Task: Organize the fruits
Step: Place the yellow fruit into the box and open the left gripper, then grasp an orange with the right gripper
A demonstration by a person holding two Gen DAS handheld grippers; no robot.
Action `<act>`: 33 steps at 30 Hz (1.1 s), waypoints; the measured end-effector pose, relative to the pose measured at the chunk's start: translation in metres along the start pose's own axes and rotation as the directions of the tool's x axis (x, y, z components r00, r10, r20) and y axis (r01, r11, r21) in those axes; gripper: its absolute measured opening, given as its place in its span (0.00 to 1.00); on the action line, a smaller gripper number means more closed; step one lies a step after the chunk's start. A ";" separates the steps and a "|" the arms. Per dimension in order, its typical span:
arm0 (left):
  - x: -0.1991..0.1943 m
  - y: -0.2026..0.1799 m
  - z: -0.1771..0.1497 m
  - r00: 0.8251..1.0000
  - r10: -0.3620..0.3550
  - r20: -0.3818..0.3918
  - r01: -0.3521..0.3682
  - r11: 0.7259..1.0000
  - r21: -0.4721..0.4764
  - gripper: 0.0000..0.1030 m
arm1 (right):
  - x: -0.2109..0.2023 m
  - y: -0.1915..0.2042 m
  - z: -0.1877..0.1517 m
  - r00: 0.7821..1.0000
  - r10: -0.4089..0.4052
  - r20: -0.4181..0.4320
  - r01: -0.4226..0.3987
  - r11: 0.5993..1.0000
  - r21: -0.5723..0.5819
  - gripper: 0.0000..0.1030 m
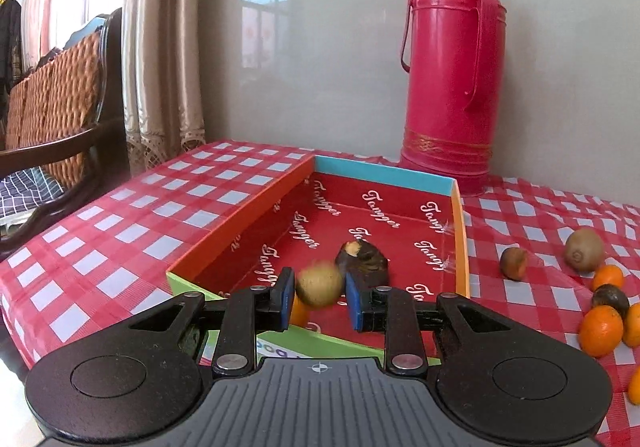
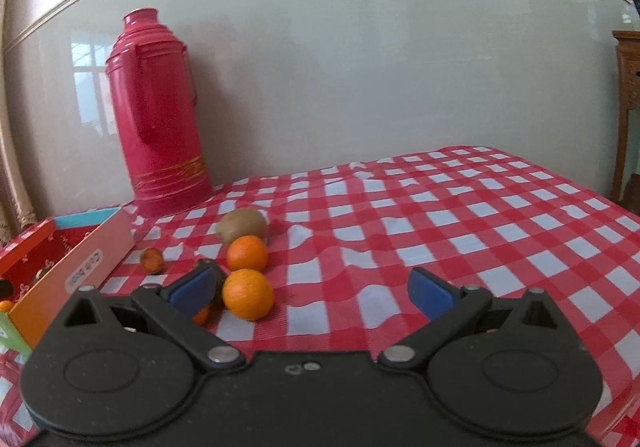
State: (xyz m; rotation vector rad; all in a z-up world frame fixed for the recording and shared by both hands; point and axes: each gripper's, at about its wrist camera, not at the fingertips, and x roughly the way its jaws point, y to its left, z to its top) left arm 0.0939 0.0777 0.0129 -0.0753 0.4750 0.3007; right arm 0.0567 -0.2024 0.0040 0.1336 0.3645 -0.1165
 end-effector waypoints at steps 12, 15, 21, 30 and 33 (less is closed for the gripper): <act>-0.022 0.028 0.003 0.993 0.073 0.096 -0.068 0.996 -0.054 0.95 | 0.009 0.028 -0.008 0.996 0.051 -0.067 -0.056 0.995 -0.084 0.95; -0.025 0.040 0.002 0.993 0.078 0.094 -0.072 0.995 -0.071 0.95 | 0.012 0.037 -0.012 0.994 0.062 -0.091 -0.072 0.990 -0.118 0.95; -0.028 0.064 0.001 0.990 0.114 0.087 -0.104 0.988 -0.111 0.95 | 0.012 0.052 -0.017 0.989 0.104 -0.107 -0.119 0.981 -0.150 0.67; -0.034 0.103 -0.004 0.984 0.166 0.059 -0.156 0.977 -0.146 0.95 | 0.020 0.055 -0.022 0.981 0.098 -0.167 -0.121 0.984 -0.132 0.44; -0.040 0.116 -0.007 0.980 0.189 0.067 -0.177 0.972 -0.151 0.95 | 0.022 0.055 -0.026 0.977 0.098 -0.192 -0.124 0.984 -0.129 0.39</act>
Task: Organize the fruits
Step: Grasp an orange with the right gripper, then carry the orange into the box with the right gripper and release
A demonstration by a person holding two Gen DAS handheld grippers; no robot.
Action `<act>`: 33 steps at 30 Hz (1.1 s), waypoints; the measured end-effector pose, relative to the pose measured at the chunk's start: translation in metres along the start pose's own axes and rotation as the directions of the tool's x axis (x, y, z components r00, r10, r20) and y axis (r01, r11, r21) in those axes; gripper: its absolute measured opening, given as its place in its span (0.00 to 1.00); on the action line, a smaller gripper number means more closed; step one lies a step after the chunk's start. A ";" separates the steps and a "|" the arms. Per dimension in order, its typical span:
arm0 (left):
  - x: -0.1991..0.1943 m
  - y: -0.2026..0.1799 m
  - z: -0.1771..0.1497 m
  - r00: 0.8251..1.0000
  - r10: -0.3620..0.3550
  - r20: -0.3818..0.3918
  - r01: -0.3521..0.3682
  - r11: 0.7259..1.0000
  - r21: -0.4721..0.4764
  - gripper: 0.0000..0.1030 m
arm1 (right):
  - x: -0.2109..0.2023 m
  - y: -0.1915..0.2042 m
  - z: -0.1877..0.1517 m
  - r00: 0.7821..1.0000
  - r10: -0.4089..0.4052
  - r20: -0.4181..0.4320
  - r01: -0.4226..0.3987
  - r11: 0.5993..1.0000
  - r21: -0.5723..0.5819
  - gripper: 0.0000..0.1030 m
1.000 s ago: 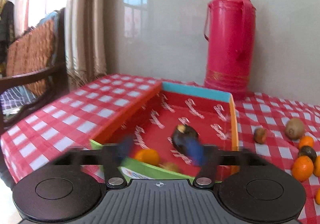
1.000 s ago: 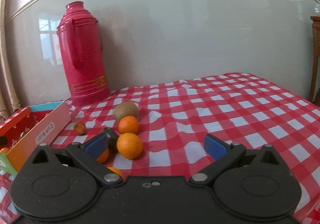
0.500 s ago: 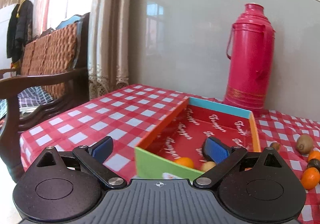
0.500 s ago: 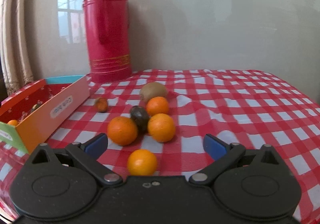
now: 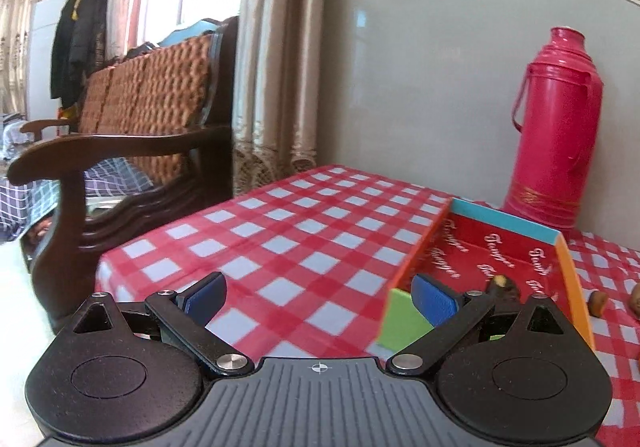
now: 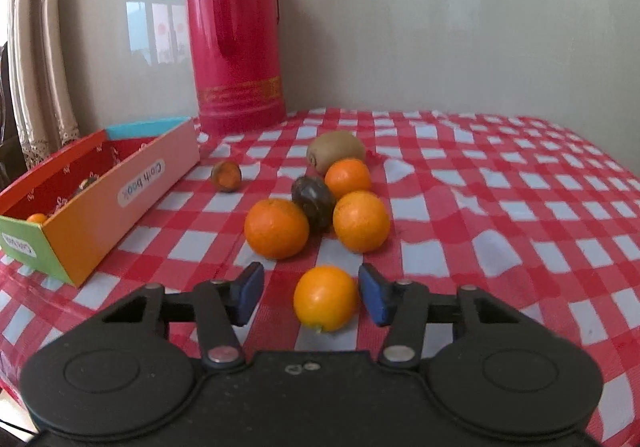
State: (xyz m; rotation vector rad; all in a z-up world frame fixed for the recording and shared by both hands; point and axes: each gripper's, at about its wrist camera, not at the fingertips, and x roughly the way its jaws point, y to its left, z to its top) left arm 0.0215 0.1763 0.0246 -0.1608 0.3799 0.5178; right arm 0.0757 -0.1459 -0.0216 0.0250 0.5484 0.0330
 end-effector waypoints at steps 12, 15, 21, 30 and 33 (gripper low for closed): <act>-0.003 0.053 -0.005 0.997 0.074 -0.014 -0.075 0.995 -0.060 1.00 | -0.009 0.018 0.004 0.995 0.021 0.094 -0.018 0.999 -0.039 0.23; -0.003 0.062 -0.008 0.996 0.090 -0.016 -0.091 0.994 -0.058 1.00 | -0.007 0.029 0.008 0.992 0.073 0.106 -0.070 0.997 -0.034 0.23; 0.002 0.075 -0.012 0.992 0.118 -0.047 -0.120 0.992 -0.043 1.00 | -0.005 0.057 0.020 0.971 0.187 0.148 -0.181 0.982 -0.053 0.23; 0.000 0.097 -0.017 0.986 0.162 -0.050 -0.163 0.986 -0.028 1.00 | -0.005 0.107 0.038 0.925 0.340 0.172 -0.323 0.939 -0.116 0.23; 0.001 0.108 -0.018 0.982 0.177 -0.060 -0.180 0.982 -0.053 1.00 | -0.001 0.120 0.042 0.918 0.362 0.162 -0.343 0.930 -0.134 0.23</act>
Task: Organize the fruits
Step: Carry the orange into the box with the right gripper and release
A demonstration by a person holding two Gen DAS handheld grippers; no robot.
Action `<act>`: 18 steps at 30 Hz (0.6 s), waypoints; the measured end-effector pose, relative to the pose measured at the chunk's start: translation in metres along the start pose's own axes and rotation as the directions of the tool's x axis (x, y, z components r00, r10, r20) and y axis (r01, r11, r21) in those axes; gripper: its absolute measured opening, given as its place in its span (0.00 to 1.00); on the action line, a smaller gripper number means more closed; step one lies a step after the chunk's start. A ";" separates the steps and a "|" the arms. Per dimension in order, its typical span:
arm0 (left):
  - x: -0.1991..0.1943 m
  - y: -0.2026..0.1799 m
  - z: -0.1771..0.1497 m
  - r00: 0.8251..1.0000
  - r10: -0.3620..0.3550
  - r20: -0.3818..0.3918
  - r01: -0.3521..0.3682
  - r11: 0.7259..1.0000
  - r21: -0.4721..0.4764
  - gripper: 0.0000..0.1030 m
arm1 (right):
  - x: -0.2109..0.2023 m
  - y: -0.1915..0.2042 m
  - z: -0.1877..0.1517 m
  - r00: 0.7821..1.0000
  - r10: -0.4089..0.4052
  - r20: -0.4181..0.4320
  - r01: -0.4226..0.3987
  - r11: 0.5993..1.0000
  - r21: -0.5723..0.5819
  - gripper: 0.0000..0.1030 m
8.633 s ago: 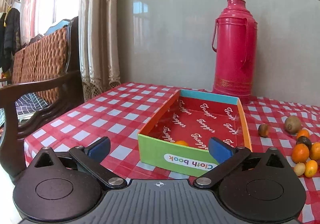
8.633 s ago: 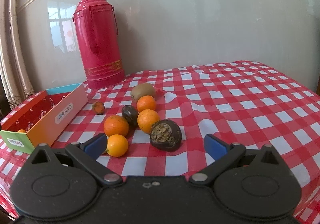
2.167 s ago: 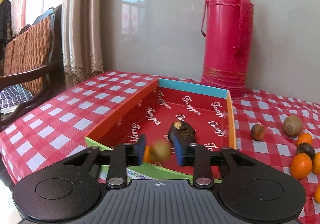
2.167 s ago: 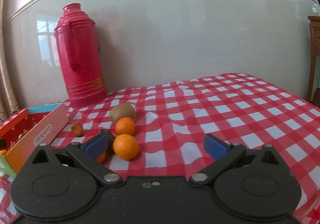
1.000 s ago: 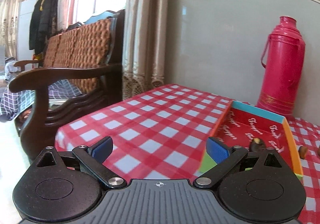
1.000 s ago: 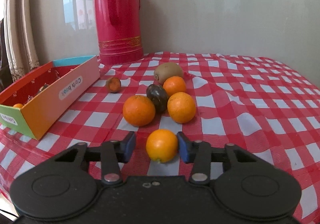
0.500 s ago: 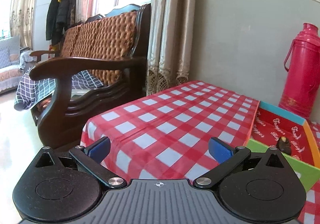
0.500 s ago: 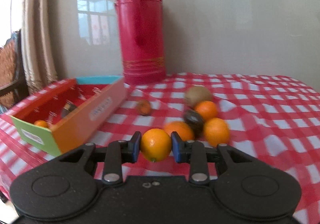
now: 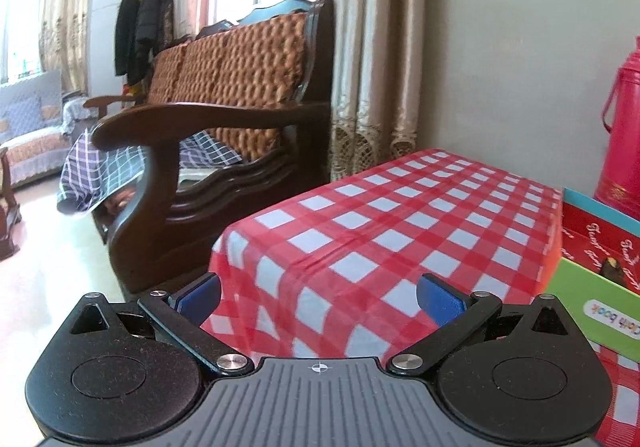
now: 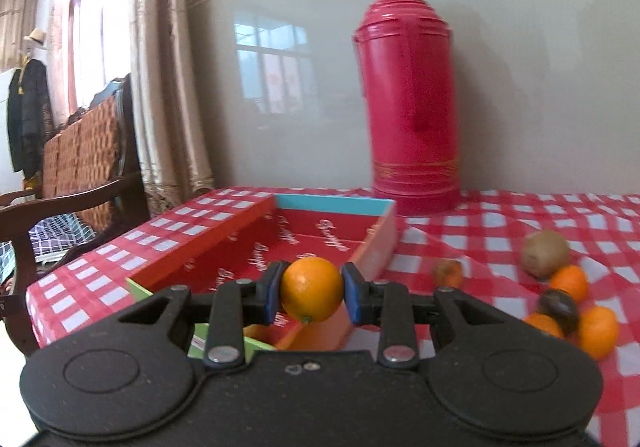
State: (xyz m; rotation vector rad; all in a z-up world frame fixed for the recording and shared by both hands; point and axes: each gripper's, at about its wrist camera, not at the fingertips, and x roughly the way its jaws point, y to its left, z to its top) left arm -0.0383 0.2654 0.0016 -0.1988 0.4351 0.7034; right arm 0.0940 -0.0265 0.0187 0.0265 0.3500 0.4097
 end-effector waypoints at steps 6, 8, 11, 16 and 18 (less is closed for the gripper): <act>0.007 0.017 -0.002 0.999 0.033 -0.012 -0.034 0.999 -0.026 1.00 | 0.017 0.014 -0.002 0.999 0.020 -0.031 -0.020 0.999 -0.028 0.23; 0.009 0.021 -0.002 0.999 0.043 -0.013 -0.043 0.999 -0.032 1.00 | 0.022 0.018 -0.003 0.999 0.020 -0.042 -0.021 0.999 -0.031 0.23; 0.010 0.027 -0.003 0.999 0.050 -0.015 -0.051 0.998 -0.036 1.00 | 0.026 0.020 -0.006 0.998 0.019 -0.055 -0.020 0.999 -0.029 0.23; 0.012 0.030 -0.003 0.999 0.050 -0.018 -0.050 0.998 -0.047 1.00 | 0.028 0.021 -0.008 0.997 0.031 -0.071 -0.033 0.999 -0.028 0.37; 0.011 0.029 -0.003 0.999 0.045 -0.017 -0.046 0.998 -0.047 1.00 | 0.026 0.023 -0.007 0.997 0.032 -0.064 -0.035 0.999 -0.032 0.48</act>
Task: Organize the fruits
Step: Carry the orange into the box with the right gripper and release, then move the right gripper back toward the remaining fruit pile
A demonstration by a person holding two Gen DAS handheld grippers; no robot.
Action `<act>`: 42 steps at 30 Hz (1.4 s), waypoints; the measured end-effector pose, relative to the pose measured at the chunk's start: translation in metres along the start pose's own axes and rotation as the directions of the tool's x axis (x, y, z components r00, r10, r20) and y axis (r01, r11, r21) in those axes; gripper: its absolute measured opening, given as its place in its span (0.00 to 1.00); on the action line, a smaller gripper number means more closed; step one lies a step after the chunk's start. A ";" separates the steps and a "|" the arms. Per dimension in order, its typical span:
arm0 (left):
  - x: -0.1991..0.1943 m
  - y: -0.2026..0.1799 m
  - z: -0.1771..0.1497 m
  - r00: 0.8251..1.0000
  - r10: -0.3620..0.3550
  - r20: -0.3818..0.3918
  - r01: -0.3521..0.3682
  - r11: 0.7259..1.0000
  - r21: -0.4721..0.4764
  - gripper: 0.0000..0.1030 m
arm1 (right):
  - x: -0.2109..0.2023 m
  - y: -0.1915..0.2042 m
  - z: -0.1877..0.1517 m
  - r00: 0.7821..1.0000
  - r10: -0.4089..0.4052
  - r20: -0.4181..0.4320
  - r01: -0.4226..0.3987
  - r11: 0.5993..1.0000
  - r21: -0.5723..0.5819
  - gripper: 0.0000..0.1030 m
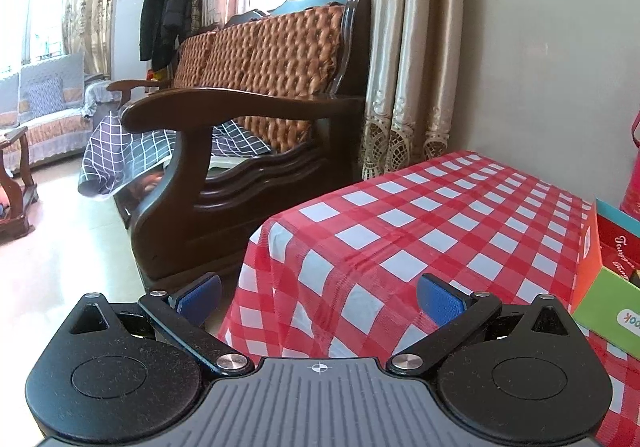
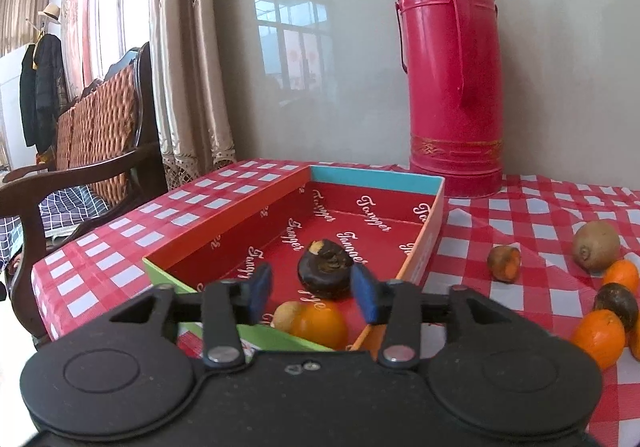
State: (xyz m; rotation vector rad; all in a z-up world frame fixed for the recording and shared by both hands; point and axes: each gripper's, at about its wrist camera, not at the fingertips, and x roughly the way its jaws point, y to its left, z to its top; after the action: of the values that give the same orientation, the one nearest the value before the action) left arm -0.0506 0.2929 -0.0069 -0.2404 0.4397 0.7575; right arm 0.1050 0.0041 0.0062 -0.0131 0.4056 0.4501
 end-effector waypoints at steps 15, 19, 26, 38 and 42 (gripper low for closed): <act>-0.012 -0.021 0.000 0.999 -0.035 0.007 0.035 0.999 0.012 1.00 | -0.035 -0.006 0.014 0.994 -0.075 0.081 0.076 0.997 -0.008 0.84; -0.019 -0.037 0.000 0.998 -0.069 0.013 0.068 0.997 0.030 1.00 | -0.051 -0.028 0.008 0.977 -0.164 0.136 0.162 0.986 0.024 0.94; -0.037 -0.082 -0.003 0.987 -0.156 0.032 0.152 0.983 0.099 1.00 | -0.070 -0.080 -0.005 0.929 -0.349 0.124 0.331 0.932 0.147 0.94; -0.088 -0.168 -0.020 0.923 -0.377 0.077 0.346 0.901 0.261 1.00 | -0.104 -0.147 -0.022 0.842 -0.536 0.065 0.497 0.817 0.293 0.94; -0.100 -0.192 -0.027 0.899 -0.431 0.072 0.392 0.869 0.300 1.00 | -0.115 -0.160 -0.027 0.817 -0.575 0.043 0.536 0.786 0.307 0.94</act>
State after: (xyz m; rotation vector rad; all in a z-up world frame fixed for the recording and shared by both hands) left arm 0.0124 0.0868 0.0261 -0.0120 0.3423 0.2805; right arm 0.0684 -0.1912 0.0135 0.1717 0.3095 -0.2017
